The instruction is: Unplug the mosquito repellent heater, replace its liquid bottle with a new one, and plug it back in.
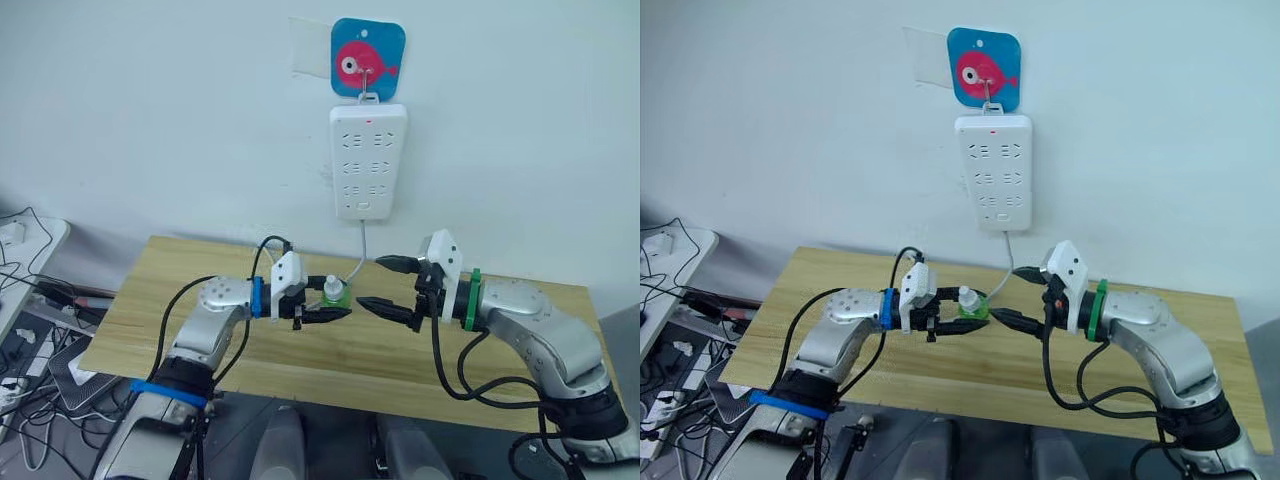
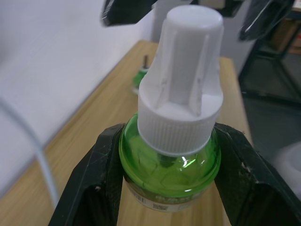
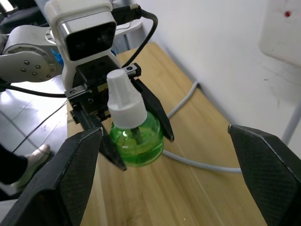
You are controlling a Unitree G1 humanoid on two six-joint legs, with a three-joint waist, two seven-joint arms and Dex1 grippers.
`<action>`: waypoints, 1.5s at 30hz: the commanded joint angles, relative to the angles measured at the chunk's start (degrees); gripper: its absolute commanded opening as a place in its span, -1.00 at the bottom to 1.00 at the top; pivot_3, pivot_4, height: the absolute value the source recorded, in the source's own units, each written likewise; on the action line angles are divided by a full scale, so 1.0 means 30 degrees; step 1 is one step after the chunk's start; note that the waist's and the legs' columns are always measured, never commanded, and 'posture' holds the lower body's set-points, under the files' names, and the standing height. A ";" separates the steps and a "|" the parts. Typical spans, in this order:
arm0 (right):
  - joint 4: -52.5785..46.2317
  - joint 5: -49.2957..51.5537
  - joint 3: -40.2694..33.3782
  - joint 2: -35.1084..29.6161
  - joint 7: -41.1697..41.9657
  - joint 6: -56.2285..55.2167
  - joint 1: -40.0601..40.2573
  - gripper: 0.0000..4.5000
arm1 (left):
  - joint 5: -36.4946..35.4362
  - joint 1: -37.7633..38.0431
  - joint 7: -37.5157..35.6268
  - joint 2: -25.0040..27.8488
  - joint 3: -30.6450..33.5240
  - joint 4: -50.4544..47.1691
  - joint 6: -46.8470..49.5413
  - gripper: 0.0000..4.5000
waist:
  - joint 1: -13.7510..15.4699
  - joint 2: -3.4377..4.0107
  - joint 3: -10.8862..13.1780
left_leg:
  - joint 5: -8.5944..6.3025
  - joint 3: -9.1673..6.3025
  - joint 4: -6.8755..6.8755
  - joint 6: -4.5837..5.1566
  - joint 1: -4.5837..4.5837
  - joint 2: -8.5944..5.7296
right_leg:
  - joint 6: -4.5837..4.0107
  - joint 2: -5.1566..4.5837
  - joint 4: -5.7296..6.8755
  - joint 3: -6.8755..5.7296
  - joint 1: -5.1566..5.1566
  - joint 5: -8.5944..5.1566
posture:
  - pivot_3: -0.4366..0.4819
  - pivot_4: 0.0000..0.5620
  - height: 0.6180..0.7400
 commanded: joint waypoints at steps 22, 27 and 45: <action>-0.0795 -0.0859 0.1265 0.2400 -0.2293 -0.0840 0.0472 0.49 | 0.0742 -0.3548 -0.3101 -0.1175 -0.0443 0.3047 -0.0868 0.00 | -0.0726 0.0002 -0.0022 | 0.0020 0.0002 0.0023 -0.0033 -0.0008 -0.0007 | 0.0000 -0.0008 0.0024 0.0004 -0.0007 0.0001 | -0.09 -0.42 1.00; -0.0594 -0.0783 0.1378 0.2295 -0.1834 -0.1048 0.0353 -0.27 | 0.0820 -0.3542 -0.3139 -0.1117 -0.0451 0.2997 -0.0977 0.00 | -0.0721 0.0007 -0.0025 | 0.0029 -0.0006 0.0024 -0.0048 -0.0006 -0.0004 | 0.0000 -0.0007 0.0036 -0.0005 -0.0007 0.0001 | -0.05 -0.43 1.00; 1.0907 -0.1832 0.4595 0.0002 1.4280 -0.7721 -0.8570 -0.50 | 0.0351 -0.3071 -0.5941 -0.0789 -0.1189 0.1783 -0.0980 0.00 | -0.0622 0.0007 -0.0030 | 0.0082 -0.0041 0.0059 -0.0093 0.0054 -0.0009 | -0.0011 -0.0005 0.0224 -0.0044 -0.0016 -0.0002 | 0.14 -0.44 1.00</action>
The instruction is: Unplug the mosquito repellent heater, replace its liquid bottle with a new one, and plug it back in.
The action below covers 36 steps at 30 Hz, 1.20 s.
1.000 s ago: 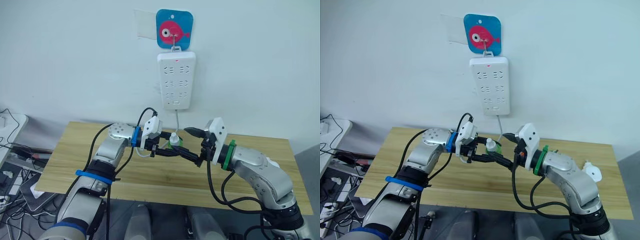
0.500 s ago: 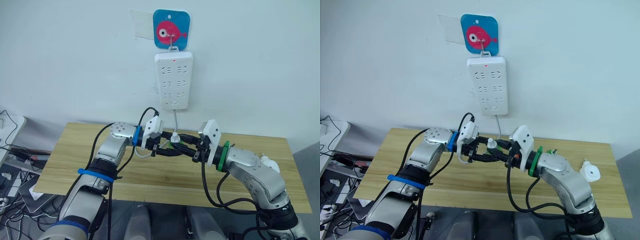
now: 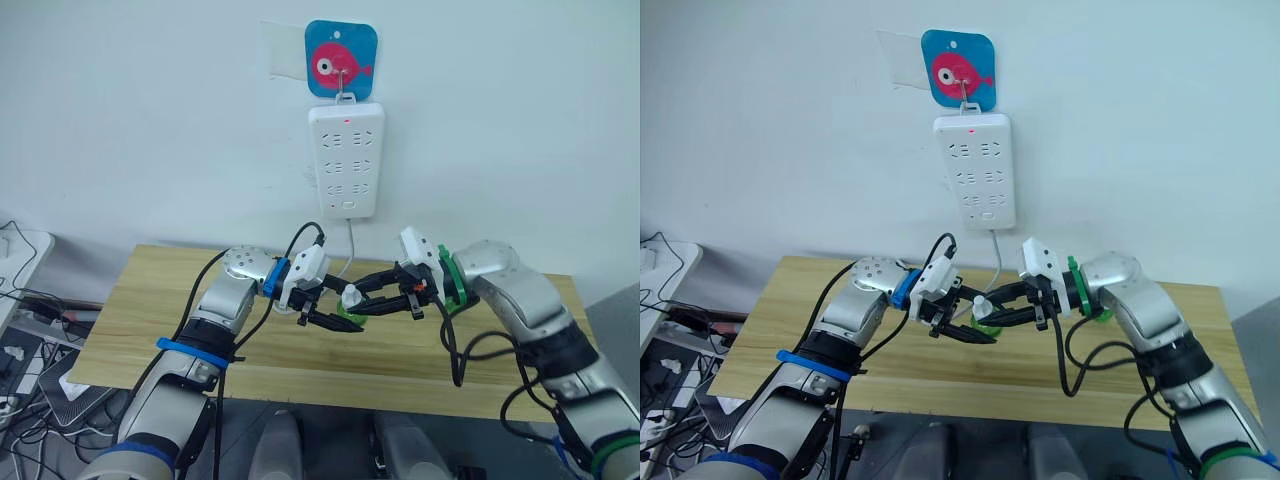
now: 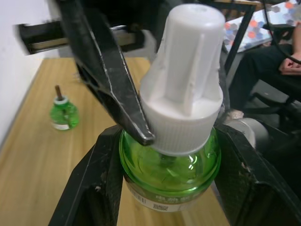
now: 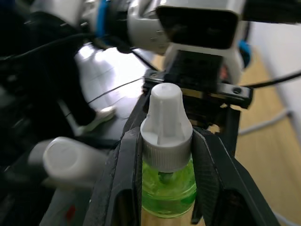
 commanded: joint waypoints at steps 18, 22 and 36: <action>-0.8110 0.0685 -0.5414 -0.1970 -0.6660 0.4117 0.5977 0.99 | 0.0434 -0.1178 0.1710 -0.1060 0.0479 0.1840 -0.0859 0.00 | 0.0336 0.0001 -0.0002 | 0.0061 0.0003 0.0010 -0.0107 -0.0010 -0.0050 | 0.0000 -0.0049 0.0052 0.0023 -0.0008 -0.0002 | 0.02 -0.40 1.00; -1.0900 0.0572 -0.5541 0.0330 -1.1093 0.5858 0.7128 0.99 | 0.0685 -0.1474 0.2441 -0.1157 0.0580 0.2495 -0.1080 0.00 | -0.0065 0.0002 -0.0003 | 0.0069 -0.0015 0.0005 -0.0112 0.0008 -0.0052 | 0.0002 -0.0035 0.0099 0.0021 -0.0007 -0.0002 | 0.00 -0.39 1.00; -1.1710 -0.0907 -0.3569 0.2657 -1.5648 0.6365 0.8577 0.99 | 0.0972 -0.2184 0.2475 -0.1418 0.0400 0.3778 -0.2058 0.00 | -0.0065 0.0004 -0.0005 | 0.0073 -0.0014 0.0003 -0.0115 0.0000 -0.0070 | 0.0004 -0.0035 0.0085 0.0019 -0.0008 -0.0003 | -0.01 -0.40 1.00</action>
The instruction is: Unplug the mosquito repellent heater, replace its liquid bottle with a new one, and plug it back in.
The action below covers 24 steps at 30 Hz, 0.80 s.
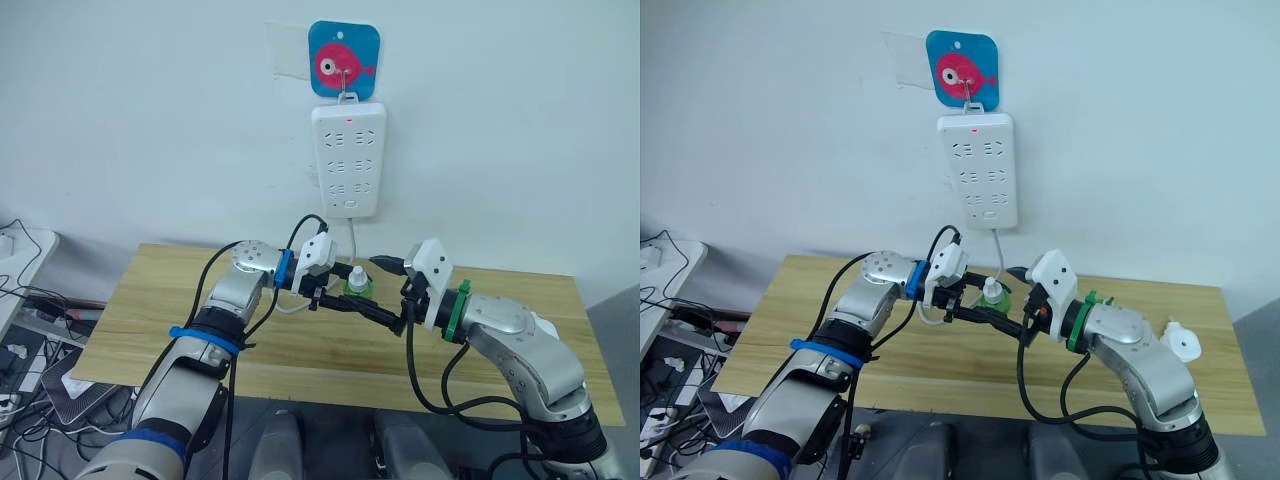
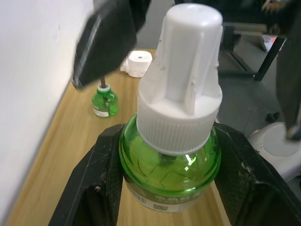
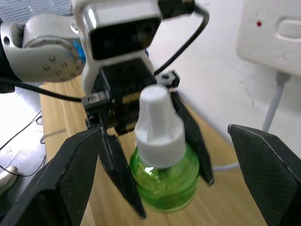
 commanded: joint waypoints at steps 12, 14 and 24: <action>-0.0666 -0.0058 0.0254 0.0666 -0.1225 -0.0494 0.0243 0.42 | -0.0044 -0.0020 0.0028 -0.0144 0.0409 -0.0325 -0.0390 0.00 | 0.0005 0.0000 -0.0002 | 0.0001 -0.0008 -0.0001 0.0001 -0.0001 0.0002 | 0.0000 0.0002 0.0004 -0.0009 0.0000 0.0000 | 0.03 -0.42 1.00; -0.0649 -0.0068 0.0319 0.0660 -0.1229 -0.0550 0.0286 0.42 | -0.0046 0.0011 0.0060 -0.0135 0.0422 -0.0370 -0.0407 0.00 | 0.0006 0.0000 -0.0002 | 0.0001 -0.0008 -0.0001 0.0001 -0.0002 0.0002 | 0.0000 0.0002 0.0004 -0.0008 0.0000 0.0000 | 0.03 -0.42 1.00; -0.0362 0.0101 0.0539 0.0748 -0.1088 -0.0849 0.0190 -0.49 | -0.0092 0.0134 0.0047 -0.0025 0.0442 -0.0579 -0.0415 0.00 | 0.0010 0.0001 -0.0005 | 0.0001 -0.0008 -0.0001 0.0000 -0.0001 0.0002 | 0.0000 0.0002 0.0006 -0.0008 0.0000 0.0000 | 0.04 -0.44 1.00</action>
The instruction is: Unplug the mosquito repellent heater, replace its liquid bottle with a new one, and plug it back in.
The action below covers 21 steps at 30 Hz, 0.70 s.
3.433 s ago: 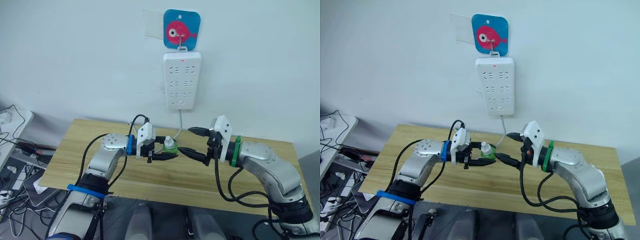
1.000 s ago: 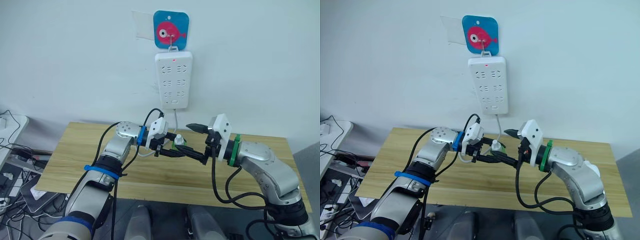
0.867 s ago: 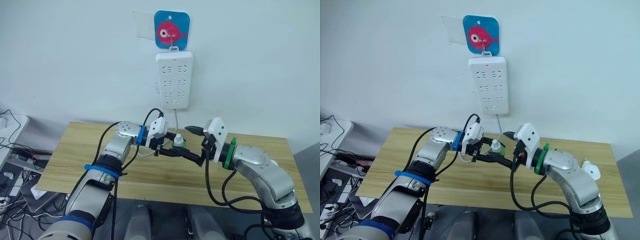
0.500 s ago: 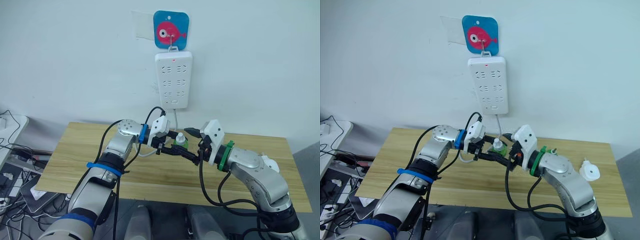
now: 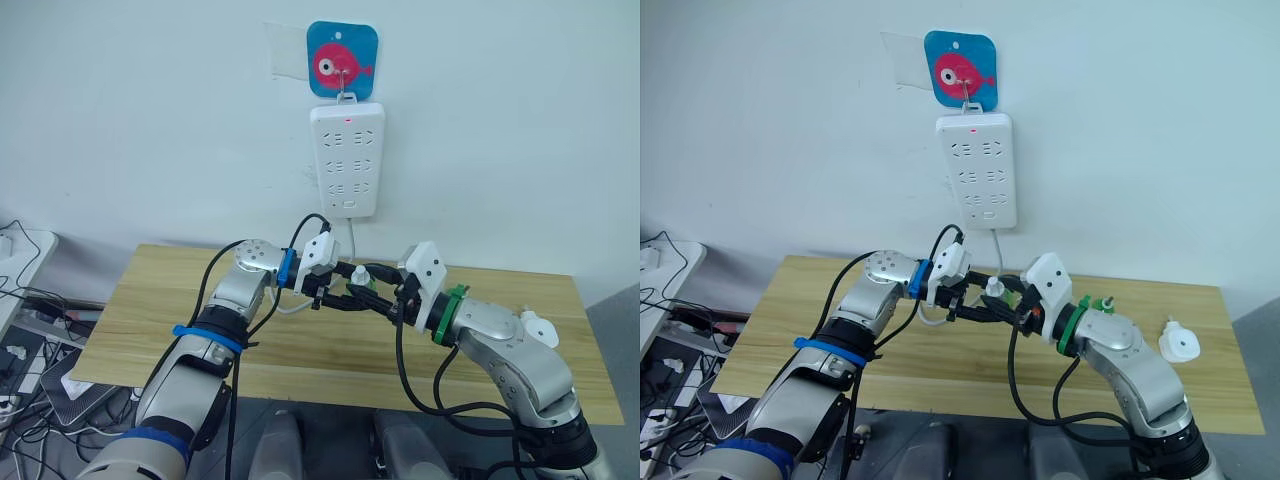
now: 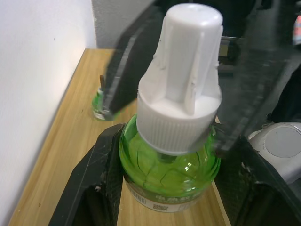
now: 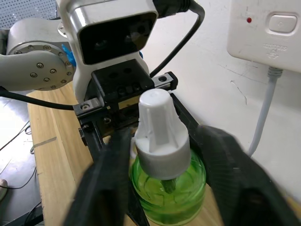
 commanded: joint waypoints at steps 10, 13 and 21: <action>0.2729 0.1371 0.0638 -0.2368 0.7249 -0.2230 -0.3534 -0.52 | -0.1045 0.1102 -0.1728 0.0489 0.0018 -0.2634 0.0458 0.00 | -0.0007 0.0000 -0.0027 | 0.0006 0.0015 0.0008 -0.0006 0.0011 -0.0005 | 0.0000 -0.0004 0.0008 0.0007 0.0001 0.0001 | 0.01 -0.53 1.00; 0.5870 0.0916 0.2047 -0.3374 1.2062 -0.4336 -0.6084 -0.52 | -0.1177 0.1449 -0.2558 0.0880 -0.0445 -0.3600 0.0680 0.00 | -0.0015 -0.0004 -0.0064 | 0.0006 -0.0002 0.0000 -0.0005 0.0009 -0.0001 | -0.0001 -0.0004 0.0000 -0.0022 0.0003 0.0001 | 0.05 -0.56 1.00; 1.2398 -0.0083 0.2608 -0.2097 1.5996 -0.7291 -0.9772 -0.52 | -0.1223 0.1809 -0.2632 0.0853 -0.0706 -0.4707 0.1451 0.00 | 0.0063 -0.0008 -0.0109 | 0.0052 -0.0036 0.0009 -0.0061 0.0007 0.0013 | -0.0004 -0.0018 0.0007 -0.0068 0.0007 0.0003 | 0.13 -0.54 1.00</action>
